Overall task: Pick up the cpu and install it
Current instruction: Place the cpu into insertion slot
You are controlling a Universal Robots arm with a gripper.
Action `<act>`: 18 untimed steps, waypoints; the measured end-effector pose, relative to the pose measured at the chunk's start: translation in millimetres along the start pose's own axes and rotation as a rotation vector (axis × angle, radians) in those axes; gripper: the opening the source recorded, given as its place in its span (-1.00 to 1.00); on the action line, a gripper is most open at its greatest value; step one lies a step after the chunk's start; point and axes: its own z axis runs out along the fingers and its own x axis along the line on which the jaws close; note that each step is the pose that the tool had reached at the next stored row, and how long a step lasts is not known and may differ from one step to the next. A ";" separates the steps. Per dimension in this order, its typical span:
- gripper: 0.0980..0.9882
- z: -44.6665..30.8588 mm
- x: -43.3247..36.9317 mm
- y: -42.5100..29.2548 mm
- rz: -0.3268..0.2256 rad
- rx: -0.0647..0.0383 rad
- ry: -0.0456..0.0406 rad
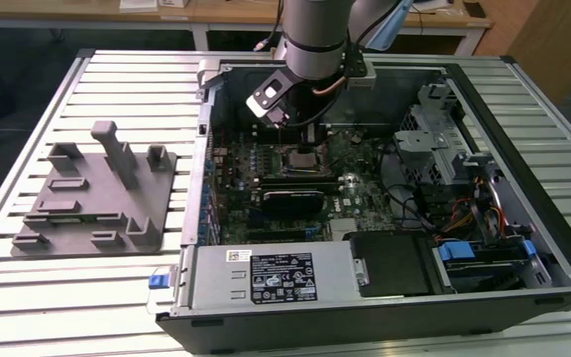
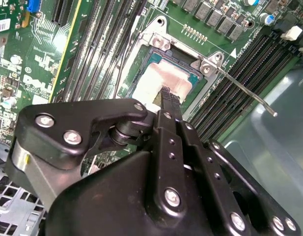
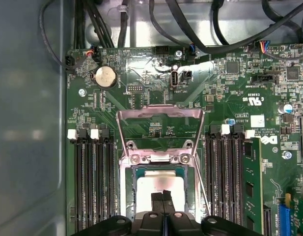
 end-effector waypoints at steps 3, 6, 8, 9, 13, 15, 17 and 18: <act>-0.98 0.1 0.1 0.0 0.000 0.000 0.0032; -0.98 0.2 0.1 0.0 0.000 0.000 0.0033; -0.98 0.9 0.0 0.0 0.000 0.000 0.0035; -0.98 1.4 0.0 0.0 0.000 0.000 0.0033; -0.98 4.4 -0.1 -0.2 0.000 0.000 0.0033; -0.98 5.6 -0.1 -0.2 0.000 0.000 0.0032; -0.98 7.3 -0.2 -0.3 0.000 0.000 0.0033; -0.98 8.4 -0.2 -0.3 0.000 0.000 0.0033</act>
